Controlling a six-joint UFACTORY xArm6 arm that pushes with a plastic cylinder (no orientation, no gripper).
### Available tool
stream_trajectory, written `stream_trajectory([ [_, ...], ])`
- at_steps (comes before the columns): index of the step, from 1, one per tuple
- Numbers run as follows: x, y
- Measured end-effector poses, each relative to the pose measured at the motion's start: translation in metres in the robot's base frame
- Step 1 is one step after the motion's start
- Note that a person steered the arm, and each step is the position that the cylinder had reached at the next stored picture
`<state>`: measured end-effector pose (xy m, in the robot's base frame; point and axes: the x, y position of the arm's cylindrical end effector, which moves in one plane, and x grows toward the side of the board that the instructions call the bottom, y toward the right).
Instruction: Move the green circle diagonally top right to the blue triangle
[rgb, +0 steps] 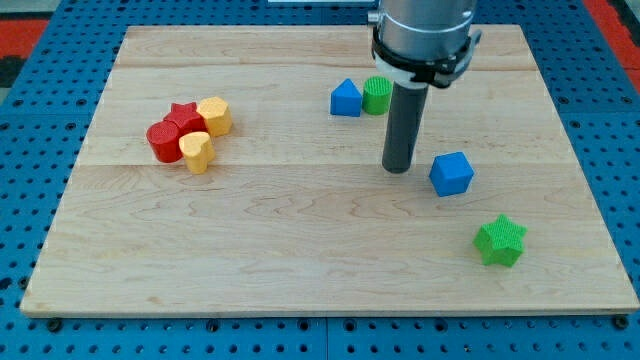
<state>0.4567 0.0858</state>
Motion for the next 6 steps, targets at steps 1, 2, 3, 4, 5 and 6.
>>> stream_trajectory([
  [1, 0.012, 0.02],
  [2, 0.012, 0.038],
  [3, 0.004, 0.062],
  [4, -0.009, 0.065],
  [5, -0.041, -0.02],
  [6, -0.081, -0.096],
])
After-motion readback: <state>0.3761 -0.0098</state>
